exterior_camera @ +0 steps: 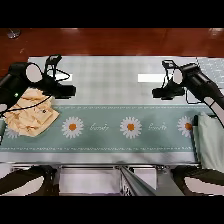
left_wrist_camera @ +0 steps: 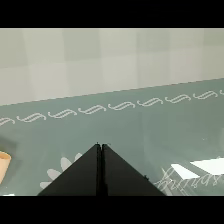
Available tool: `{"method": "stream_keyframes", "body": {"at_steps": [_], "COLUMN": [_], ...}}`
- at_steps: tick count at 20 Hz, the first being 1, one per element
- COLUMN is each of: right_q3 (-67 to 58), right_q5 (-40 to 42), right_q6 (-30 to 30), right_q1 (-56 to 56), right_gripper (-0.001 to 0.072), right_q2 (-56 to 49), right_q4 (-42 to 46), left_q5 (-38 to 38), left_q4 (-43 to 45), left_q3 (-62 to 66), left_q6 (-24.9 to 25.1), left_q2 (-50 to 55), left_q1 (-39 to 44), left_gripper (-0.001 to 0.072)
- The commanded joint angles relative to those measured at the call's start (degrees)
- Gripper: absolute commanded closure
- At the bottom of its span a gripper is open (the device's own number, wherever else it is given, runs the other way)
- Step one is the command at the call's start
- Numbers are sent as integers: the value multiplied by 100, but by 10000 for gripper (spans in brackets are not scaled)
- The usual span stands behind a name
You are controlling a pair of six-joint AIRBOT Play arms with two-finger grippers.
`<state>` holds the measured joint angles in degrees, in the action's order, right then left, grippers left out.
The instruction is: Fold the shirts.
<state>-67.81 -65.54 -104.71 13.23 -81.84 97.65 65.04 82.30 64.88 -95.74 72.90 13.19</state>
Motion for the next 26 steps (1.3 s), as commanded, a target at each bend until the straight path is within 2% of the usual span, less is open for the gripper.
{"method": "stream_keyframes", "body": {"at_steps": [1, 12, 16, 17, 18, 19, 21, 23, 24, 26], "right_q3": [2, 2, 2, 2, 2, 2, 2, 22, 92, 363], "right_q5": [-2, 33, 341, 411, 437, 404, -28, -614, -726, -678], "right_q6": [-2, -9, -4, -46, -201, -227, 26, 411, 494, 487], "right_q1": [2, 4, 2, 2, 2, 4, 9, 9, 9, 9], "right_gripper": [694, 694, 693, 648, 292, 88, 87, 88, 88, 88], "right_q2": [0, 0, -2, -2, -4, -9, -7, 26, 116, 407], "right_q4": [-2, -15, 11, 44, 39, -2, -35, -155, -179, -181], "left_q5": [0, -7, -411, -553, -702, -800, -693, -656, -688, -726], "left_q4": [0, 0, 4, 70, 195, 367, 1390, 2448, 2712, 2675], "left_q3": [-2, -2, -2, -2, -2, 2, 164, 313, 315, 262], "left_q6": [0, 0, 4, 4, 4, -2, 256, -13, -258, -822], "left_q2": [2, 4, 15, 26, 42, 59, 57, 52, 59, 151], "left_q1": [4, 4, 4, -2, -2, -2, -59, -470, -846, -1882], "left_gripper": [669, 669, 669, 638, 412, 19, 4, 5, 6, 7]}}
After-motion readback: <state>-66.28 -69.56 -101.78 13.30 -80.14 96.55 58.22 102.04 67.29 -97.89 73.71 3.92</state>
